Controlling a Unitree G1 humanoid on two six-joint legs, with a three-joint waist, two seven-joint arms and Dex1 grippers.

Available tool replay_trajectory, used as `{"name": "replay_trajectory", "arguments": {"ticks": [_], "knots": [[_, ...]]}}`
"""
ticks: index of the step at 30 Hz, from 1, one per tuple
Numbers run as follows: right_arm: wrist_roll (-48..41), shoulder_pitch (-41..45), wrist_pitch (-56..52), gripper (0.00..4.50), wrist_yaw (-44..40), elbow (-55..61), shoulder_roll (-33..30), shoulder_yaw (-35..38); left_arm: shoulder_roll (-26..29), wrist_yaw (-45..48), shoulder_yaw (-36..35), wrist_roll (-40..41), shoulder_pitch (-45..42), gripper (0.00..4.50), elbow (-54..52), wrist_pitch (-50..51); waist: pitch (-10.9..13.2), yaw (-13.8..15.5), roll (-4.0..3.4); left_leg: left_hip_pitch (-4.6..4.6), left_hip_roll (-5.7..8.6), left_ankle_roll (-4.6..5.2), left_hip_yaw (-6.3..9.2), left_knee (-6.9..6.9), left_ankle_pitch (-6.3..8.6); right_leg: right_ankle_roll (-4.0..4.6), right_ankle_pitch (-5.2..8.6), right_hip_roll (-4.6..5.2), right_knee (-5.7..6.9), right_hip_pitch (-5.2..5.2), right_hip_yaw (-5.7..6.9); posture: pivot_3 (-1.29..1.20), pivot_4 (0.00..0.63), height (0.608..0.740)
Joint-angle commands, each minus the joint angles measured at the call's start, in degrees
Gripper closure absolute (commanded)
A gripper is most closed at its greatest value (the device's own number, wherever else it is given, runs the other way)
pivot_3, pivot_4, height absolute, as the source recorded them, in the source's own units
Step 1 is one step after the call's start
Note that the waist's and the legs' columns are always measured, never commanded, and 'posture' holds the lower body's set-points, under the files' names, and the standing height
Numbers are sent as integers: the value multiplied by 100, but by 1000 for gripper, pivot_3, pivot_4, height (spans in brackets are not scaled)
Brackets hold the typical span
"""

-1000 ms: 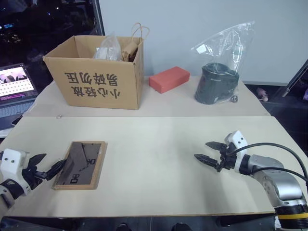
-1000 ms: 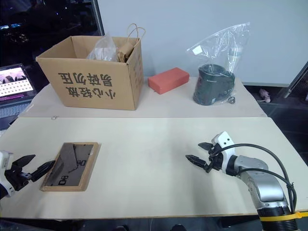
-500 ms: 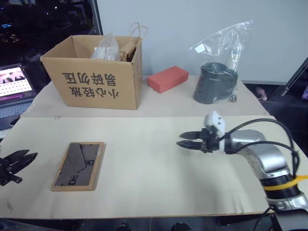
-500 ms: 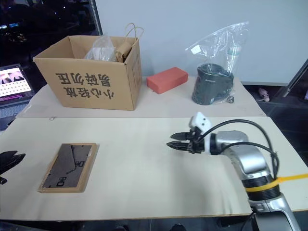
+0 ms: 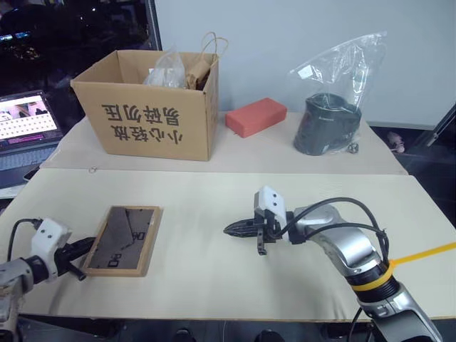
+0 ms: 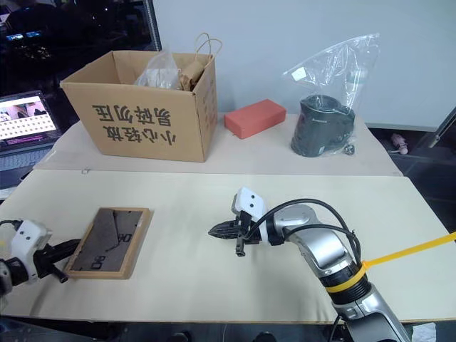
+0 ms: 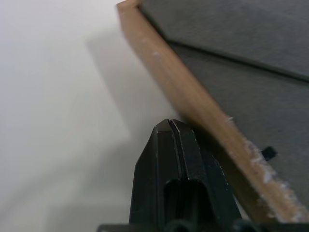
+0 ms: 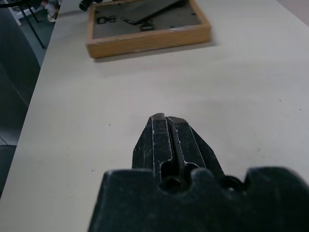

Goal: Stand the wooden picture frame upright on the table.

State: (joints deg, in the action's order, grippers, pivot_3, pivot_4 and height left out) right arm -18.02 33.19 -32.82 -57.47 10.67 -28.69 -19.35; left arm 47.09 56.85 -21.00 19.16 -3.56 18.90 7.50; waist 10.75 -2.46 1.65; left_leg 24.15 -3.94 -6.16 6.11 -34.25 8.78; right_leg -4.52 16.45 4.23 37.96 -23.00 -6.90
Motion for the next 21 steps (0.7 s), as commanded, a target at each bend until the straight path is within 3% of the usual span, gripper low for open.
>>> {"name": "replay_trajectory", "arguments": {"ticks": [1, 8, 11, 14, 21], "knots": [[328, 86, 318, 4449, 234, -238, 349, -256, -182, 252, 525, -62, -177, 4500, -120, 30, -1, -3, 0, -1, 0, 0, 0, 0, -2, 0, 0, 0, 1, 0, 0, 0, 150, 740], [1401, 911, 1798, 4449, 1169, -2824, 1859, -663, -466, 411, 969, 10, -537, 4500, -315, 347, -3, -12, -1, -5, 0, -7, 0, 0, -15, 1, -2, -1, 8, 3, 0, 0, 150, 740], [1681, 1262, 2321, 4449, 1073, -3780, 2243, -813, -530, 429, 1059, 151, -528, 4500, -657, 617, -3, -22, -1, -8, 0, -8, 1, 2, -16, 4, -3, -2, 11, 4, 1, 0, 150, 740], [1666, 1294, 2446, 4449, 812, -3897, 2284, -721, -717, 359, 1255, 235, -559, 4500, -1073, 858, -3, -12, -1, -6, 1, -8, 2, 4, -16, 3, -3, 0, 8, 5, 2, 0, 150, 740], [1665, 789, 2101, 4449, 203, -3046, 1268, -443, -1583, -121, 1956, 283, -398, 4500, -2229, 1438, -7, -17, -6, -13, 2, -8, 3, 4, -16, 3, -3, 0, 8, 15, 2, 0, 150, 740]]}}
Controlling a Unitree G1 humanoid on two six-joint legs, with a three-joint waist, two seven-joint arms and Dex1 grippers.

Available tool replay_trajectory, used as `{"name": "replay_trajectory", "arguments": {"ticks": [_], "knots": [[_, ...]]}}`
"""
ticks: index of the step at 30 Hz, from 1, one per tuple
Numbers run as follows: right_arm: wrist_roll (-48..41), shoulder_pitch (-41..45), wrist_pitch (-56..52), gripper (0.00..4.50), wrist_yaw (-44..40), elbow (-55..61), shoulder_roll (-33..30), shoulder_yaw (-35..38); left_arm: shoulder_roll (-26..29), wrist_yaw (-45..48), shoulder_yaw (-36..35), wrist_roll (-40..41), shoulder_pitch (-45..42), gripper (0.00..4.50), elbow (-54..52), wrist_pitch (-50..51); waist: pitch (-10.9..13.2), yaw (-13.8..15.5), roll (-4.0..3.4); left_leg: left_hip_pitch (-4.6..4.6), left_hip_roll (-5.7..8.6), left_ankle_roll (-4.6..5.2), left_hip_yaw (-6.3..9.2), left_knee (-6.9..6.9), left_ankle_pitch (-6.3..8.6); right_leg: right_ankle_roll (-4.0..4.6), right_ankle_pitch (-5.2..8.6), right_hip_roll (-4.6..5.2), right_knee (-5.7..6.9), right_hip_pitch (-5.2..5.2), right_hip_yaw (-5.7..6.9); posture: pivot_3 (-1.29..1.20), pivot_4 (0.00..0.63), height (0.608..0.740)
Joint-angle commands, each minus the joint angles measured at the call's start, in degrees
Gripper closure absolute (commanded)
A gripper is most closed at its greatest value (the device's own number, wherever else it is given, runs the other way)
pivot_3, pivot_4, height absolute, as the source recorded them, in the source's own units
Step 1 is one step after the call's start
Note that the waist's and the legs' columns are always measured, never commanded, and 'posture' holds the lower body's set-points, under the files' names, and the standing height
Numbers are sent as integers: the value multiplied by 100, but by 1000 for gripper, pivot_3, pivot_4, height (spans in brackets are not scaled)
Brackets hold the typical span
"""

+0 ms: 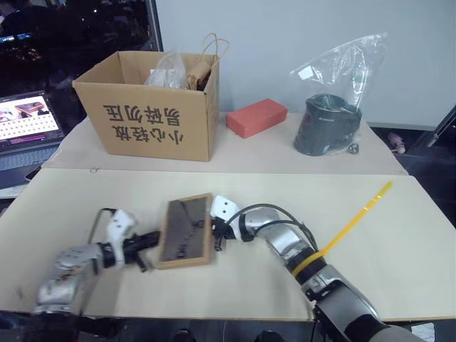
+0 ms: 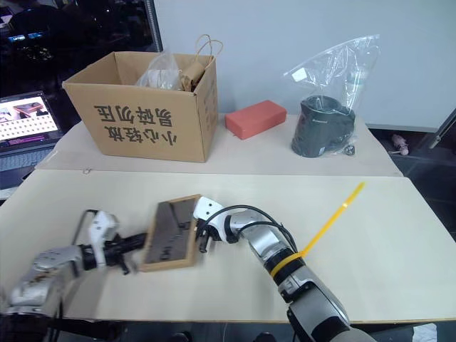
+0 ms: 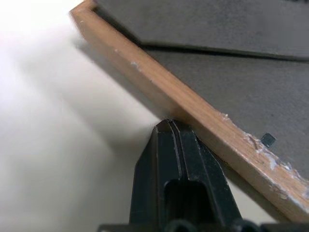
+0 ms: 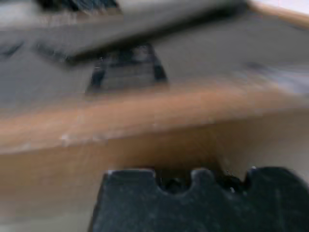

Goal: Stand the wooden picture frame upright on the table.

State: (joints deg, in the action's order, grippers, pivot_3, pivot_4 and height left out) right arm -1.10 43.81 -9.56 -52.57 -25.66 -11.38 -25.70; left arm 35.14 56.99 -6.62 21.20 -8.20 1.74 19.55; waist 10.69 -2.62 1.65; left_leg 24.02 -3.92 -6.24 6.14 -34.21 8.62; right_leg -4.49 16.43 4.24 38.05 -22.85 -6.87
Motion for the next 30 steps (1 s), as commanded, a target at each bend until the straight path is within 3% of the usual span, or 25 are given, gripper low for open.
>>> {"name": "replay_trajectory", "arguments": {"ticks": [1, 6, 17, 22, 30], "knots": [[-79, -382, -344, 4449, -385, 783, -713, 303, -604, -307, 575, 132, 58, 4500, -573, 345, -5, 29, -14, -4, 0, 0, 0, 0, 0, 0, 0, 0, 0, 3, 0, 0, 150, 740], [-63, -666, -568, 4449, -351, 943, -1499, 766, -947, -633, 586, 227, 213, 4500, -919, 646, -9, 51, -18, -30, 13, 2, 0, -5, 1, -20, 12, 12, -30, 58, 1, 0, 150, 740], [184, -1289, 27, 4449, -969, 1217, -2989, 900, -556, -735, -70, 511, 49, 4500, -613, 754, -16, 19, -20, -42, 11, 3, 0, -3, 2, -48, 28, 10, -41, 70, 0, 0, 150, 740], [-85, -1532, -292, 4449, -1349, 1965, -3142, 854, -599, -822, -26, 552, -59, 4500, -615, 833, -16, 35, -18, -34, 13, 3, 1, -3, 2, -49, 29, 13, -49, 70, 0, 0, 150, 740], [-335, -2096, -1046, 4449, -1403, 3079, -2896, 735, -1199, -1182, 499, 480, -30, 4500, -871, 862, -21, -24, -11, -36, 10, 7, 1, 1, 5, -48, 28, 9, -51, 69, 0, 0, 150, 740]]}}
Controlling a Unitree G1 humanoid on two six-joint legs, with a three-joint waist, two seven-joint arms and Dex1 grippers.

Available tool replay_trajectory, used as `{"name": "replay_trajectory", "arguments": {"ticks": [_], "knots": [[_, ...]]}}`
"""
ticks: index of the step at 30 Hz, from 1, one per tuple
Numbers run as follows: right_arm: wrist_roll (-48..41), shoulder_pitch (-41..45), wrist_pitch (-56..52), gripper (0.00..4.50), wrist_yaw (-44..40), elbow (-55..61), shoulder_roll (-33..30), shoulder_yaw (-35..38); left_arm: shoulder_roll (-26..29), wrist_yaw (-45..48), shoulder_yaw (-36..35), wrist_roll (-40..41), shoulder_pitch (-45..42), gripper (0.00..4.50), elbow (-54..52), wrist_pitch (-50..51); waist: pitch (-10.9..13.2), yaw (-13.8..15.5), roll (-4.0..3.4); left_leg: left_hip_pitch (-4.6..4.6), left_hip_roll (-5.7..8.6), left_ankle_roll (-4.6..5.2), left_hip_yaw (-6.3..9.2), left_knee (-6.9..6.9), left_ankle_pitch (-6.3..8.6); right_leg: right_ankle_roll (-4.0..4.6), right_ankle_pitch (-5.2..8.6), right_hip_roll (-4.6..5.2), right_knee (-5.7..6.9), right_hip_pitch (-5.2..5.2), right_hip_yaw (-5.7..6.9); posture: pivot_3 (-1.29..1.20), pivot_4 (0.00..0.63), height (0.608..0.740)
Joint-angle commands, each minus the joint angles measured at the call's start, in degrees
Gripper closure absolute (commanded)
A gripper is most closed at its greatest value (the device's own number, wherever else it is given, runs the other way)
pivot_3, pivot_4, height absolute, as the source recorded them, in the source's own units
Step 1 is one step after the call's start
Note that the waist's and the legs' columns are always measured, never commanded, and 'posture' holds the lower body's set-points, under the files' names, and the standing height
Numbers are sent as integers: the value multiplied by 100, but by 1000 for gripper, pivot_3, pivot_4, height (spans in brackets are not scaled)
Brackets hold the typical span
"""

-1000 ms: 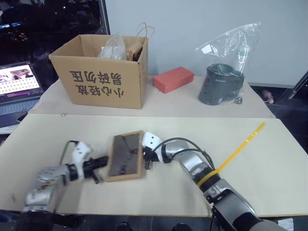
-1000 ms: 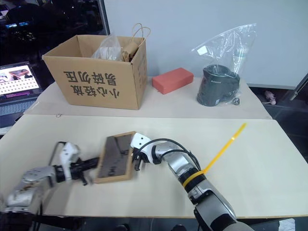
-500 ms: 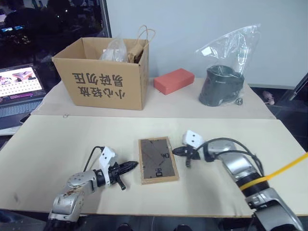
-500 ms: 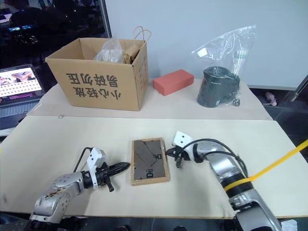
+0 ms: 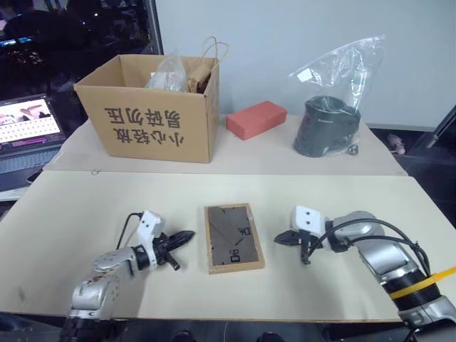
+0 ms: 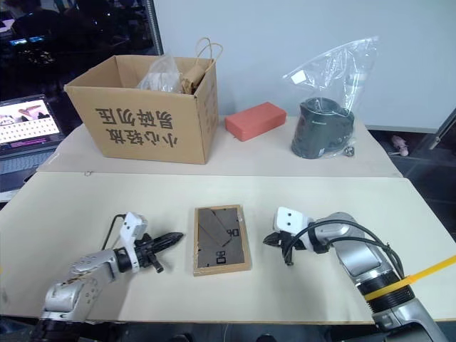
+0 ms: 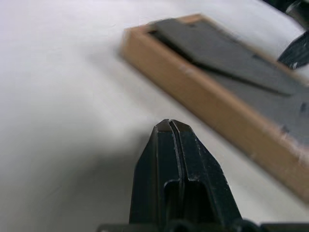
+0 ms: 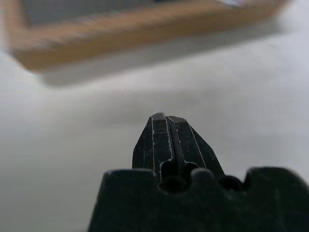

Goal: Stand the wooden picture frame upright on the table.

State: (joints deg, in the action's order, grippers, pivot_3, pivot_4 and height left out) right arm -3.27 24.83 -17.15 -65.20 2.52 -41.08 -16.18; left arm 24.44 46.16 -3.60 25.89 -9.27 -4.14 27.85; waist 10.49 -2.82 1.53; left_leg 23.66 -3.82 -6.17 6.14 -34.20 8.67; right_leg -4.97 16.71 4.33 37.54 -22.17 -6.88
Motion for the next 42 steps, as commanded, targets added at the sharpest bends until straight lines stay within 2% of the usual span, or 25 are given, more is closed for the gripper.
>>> {"name": "replay_trajectory", "arguments": {"ticks": [1, 5, 16, 21, 24, 26, 27, 28, 30, 32, 35, 39, 42], "knots": [[-144, -196, -353, 4449, -102, 293, 118, -193, -177, -137, 262, 9, 126, 4500, -349, 48, -1, -7, 1, -2, 0, 0, 0, 0, 0, 0, 0, 0, 0, 0, 0, 0, 150, 740], [-95, -148, -426, 4449, -55, 267, 227, -189, -179, -167, 436, -35, 313, 4500, -532, 64, -5, -19, 7, -7, -1, 0, 0, 0, 0, -1, 0, -1, 0, 3, -1, 0, 150, 740], [-281, -190, -688, 4449, -144, 514, 340, -179, 245, -132, 43, 27, 390, 4500, -376, -26, -6, -125, 8, -12, -5, 0, 0, 1, 0, 0, 1, -6, 3, 2, -3, 0, 150, 740], [-365, -149, -686, 4449, -140, 288, 81, 152, 279, -811, -958, 1261, 337, 4500, -653, 1638, -4, -120, 9, -10, -5, 0, 0, 1, 0, -1, 2, -5, 4, 1, -3, 0, 150, 740], [-530, -117, -550, 4500, -243, 60, -173, 462, 562, -1073, -1832, 2758, 304, 3831, -751, 3308, 1, -106, 19, -2, -4, 0, 0, 0, 0, -3, 3, -3, 3, -1, -3, 0, 150, 740], [-617, -90, -432, 4500, -306, -94, -280, 586, 1065, -1022, -1802, 3132, 606, 3122, -1087, 4242, 10, -107, 33, 4, -3, 0, 0, -2, 0, -3, 3, -2, 2, -7, -2, 0, 150, 740], [-626, -75, -362, 4500, -315, -183, -303, 623, 1193, -1281, -1839, 3204, 688, 2627, -1209, 4649, 10, -115, 33, 7, -4, 1, 0, -1, 0, -3, 3, -2, 2, -11, -1, 0, 150, 740], [-623, -65, -317, 4500, -320, -239, -310, 640, 1245, -1508, -1887, 3255, 718, 2393, -1277, 4894, 10, -114, 31, 8, -3, 1, 0, 0, 1, -3, 3, 0, -2, -11, -3, 0, 150, 740], [-546, -67, -129, 4500, -339, -438, -313, 624, 1173, -1646, -2109, 3895, 525, 1757, -1174, 5419, 10, -113, 31, 6, -1, 3, -1, 0, 2, -3, 3, 2, -3, -9, -3, 0, 150, 740], [-518, -84, -34, 4500, -336, -528, -266, 598, 677, -2284, -2460, 4563, -105, 991, -495, 6006, 9, -93, 28, 3, 0, 3, -1, 0, 2, -2, 3, 1, 0, -9, -2, 0, 150, 740], [-555, -125, -21, 4500, -312, -500, -171, 584, 175, -2970, -2513, 4972, -539, 44, -301, 6332, 9, -93, 43, 5, 1, 2, 1, -10, 1, -4, 2, -1, 4, -6, 1, 0, 150, 740], [-590, -236, -53, 4500, -258, -343, 11, 526, -703, -4139, -2225, 4839, -708, 44, -443, 6442, 7, -125, 45, 6, 2, 2, 3, -8, 2, 5, -6, -1, 1, -4, -3, 0, 150, 740], [-605, -284, -121, 4500, -192, -147, 218, 408, -1045, -4632, -2003, 4640, -655, 44, -482, 6465, -4, -111, 47, -4, 2, 2, 3, -6, 2, 17, -13, -1, 0, 5, -3, 0, 150, 740]]}}
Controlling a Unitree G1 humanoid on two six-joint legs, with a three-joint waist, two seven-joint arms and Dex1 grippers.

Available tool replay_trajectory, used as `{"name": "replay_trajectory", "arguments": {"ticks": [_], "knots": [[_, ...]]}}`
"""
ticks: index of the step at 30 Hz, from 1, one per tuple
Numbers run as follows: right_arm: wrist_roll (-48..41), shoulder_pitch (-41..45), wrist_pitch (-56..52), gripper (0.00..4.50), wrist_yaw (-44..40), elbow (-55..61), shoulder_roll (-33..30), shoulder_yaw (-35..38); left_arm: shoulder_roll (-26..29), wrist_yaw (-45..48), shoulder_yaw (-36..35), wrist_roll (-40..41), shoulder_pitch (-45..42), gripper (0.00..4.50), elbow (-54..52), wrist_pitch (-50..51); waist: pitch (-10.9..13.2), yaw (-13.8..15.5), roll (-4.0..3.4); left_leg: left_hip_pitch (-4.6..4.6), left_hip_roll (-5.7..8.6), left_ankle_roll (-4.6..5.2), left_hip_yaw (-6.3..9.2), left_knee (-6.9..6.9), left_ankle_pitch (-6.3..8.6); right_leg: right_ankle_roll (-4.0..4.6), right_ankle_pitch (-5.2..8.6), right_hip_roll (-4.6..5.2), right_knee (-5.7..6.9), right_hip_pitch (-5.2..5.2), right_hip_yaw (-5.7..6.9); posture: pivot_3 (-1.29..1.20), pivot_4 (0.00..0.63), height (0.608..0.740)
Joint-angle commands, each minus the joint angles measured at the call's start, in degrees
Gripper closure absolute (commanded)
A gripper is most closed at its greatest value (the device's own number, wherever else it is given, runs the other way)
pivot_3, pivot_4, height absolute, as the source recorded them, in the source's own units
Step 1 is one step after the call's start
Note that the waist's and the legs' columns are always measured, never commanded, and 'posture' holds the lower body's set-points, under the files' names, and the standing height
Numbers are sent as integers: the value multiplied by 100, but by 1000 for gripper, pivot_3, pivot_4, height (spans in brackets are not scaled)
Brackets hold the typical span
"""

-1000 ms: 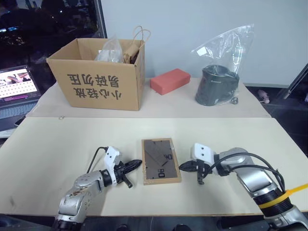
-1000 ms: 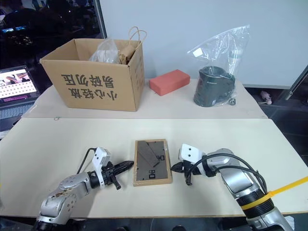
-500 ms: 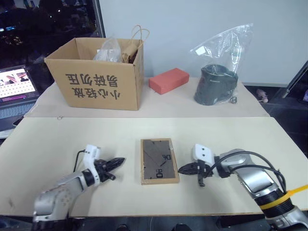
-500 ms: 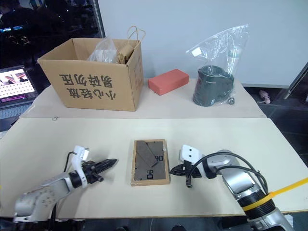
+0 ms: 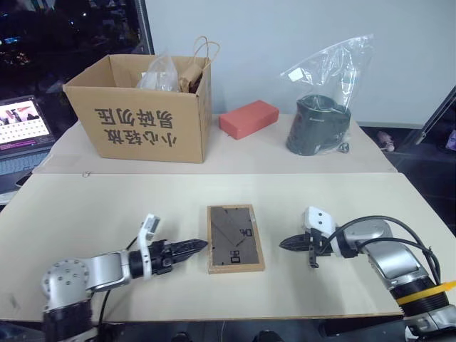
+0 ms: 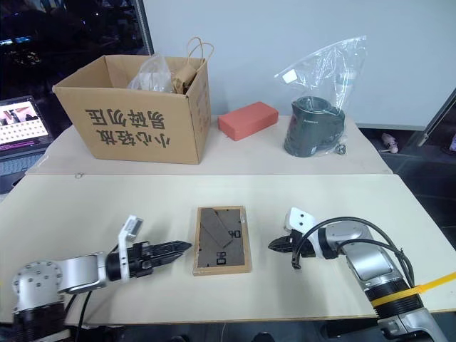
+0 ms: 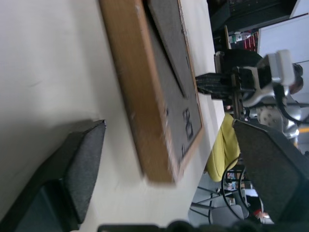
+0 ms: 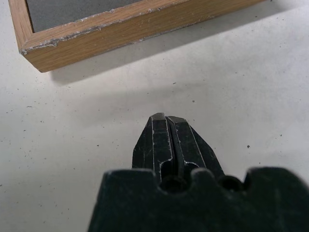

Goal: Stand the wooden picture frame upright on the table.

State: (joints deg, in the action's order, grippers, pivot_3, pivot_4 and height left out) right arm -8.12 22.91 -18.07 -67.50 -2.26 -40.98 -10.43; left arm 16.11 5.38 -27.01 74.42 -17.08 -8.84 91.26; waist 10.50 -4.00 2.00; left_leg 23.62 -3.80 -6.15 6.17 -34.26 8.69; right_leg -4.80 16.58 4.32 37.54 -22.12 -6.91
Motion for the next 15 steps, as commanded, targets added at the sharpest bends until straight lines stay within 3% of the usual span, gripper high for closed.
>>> {"name": "replay_trajectory", "arguments": {"ticks": [1, 8, 14, 15], "knots": [[-109, -99, -54, 4500, 72, 401, 287, -212, -263, -649, 405, -261, 137, 44, 1, 124, -16, 14, -1, -3, 0, 0, 0, 0, 0, -1, 0, 0, -1, 2, 0, 0, 150, 740], [-111, -71, -547, 4500, 395, 979, 778, -462, -834, -1156, 525, -22, 77, 44, 298, 124, -55, 136, -34, -32, 7, -3, 0, -2, -1, -27, 9, 2, -42, 52, -2, 0, 150, 740], [-137, -191, -870, 4500, 608, 1343, 869, -520, -744, -1230, 440, 487, 55, 44, 515, 124, -61, 257, -33, -22, 27, 9, 11, -1, 11, -34, 8, 11, -83, 76, -3, 0, 150, 740], [-138, -198, -902, 4500, 636, 1355, 842, -485, -653, -1235, 406, 525, 42, 304, 549, 124, -61, 262, -33, -22, 27, 9, 11, -1, 15, -33, 8, 11, -84, 76, -3, 0, 150, 740]]}}
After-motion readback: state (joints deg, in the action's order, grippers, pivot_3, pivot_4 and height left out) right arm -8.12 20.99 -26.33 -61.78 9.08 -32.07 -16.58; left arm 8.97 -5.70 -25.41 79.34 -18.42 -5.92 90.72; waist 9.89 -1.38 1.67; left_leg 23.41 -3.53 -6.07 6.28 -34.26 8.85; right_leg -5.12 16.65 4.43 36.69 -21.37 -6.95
